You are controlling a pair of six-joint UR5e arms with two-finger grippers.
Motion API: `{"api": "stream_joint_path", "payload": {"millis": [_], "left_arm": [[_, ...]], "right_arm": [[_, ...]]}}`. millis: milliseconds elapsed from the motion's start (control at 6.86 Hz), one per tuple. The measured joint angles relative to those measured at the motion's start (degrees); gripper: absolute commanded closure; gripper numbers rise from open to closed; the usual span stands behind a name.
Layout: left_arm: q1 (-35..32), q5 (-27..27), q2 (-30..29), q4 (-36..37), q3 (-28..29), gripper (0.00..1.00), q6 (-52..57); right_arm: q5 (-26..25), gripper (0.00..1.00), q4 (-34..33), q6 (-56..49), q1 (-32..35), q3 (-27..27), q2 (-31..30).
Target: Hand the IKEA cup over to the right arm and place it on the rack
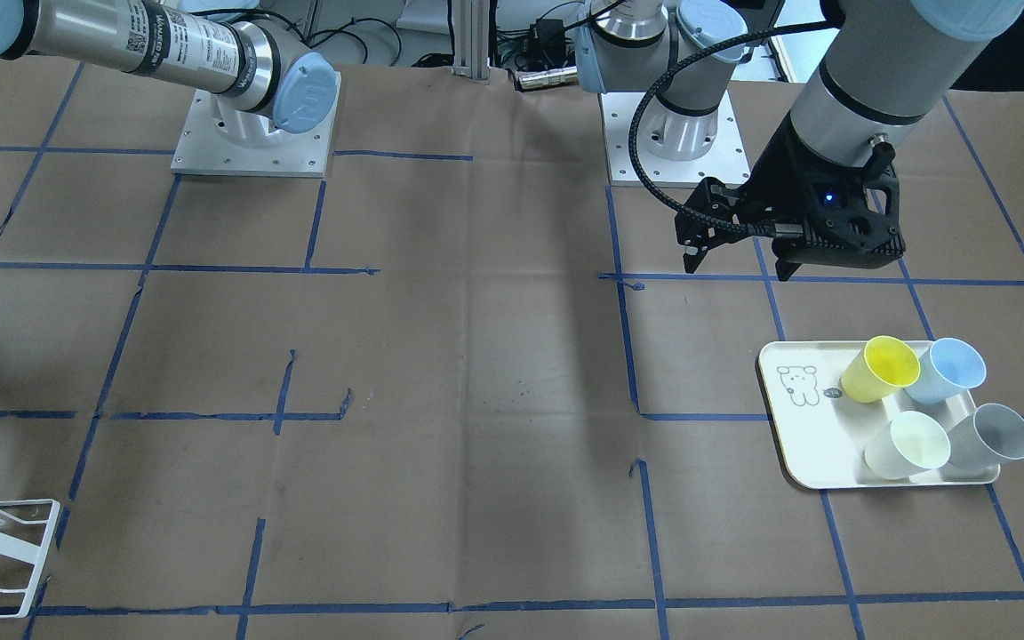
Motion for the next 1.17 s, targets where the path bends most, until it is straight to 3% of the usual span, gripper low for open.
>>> {"api": "stream_joint_path", "payload": {"millis": [292,1021,1167], "left_arm": [[0.1,1.4,0.2,0.1,0.0,0.00,-0.1],[0.1,2.3,0.0,0.1,-0.4,0.00,-1.3],[0.1,2.2,0.3,0.1,-0.5,0.00,-1.3]], "right_arm": [[-0.1,0.30,0.1,0.1,0.0,0.1,-0.2],[-0.3,0.29,0.2,0.3,-0.1,0.7,-0.1],[-0.3,0.22,0.2,0.3,-0.2,0.9,-0.2]]}}
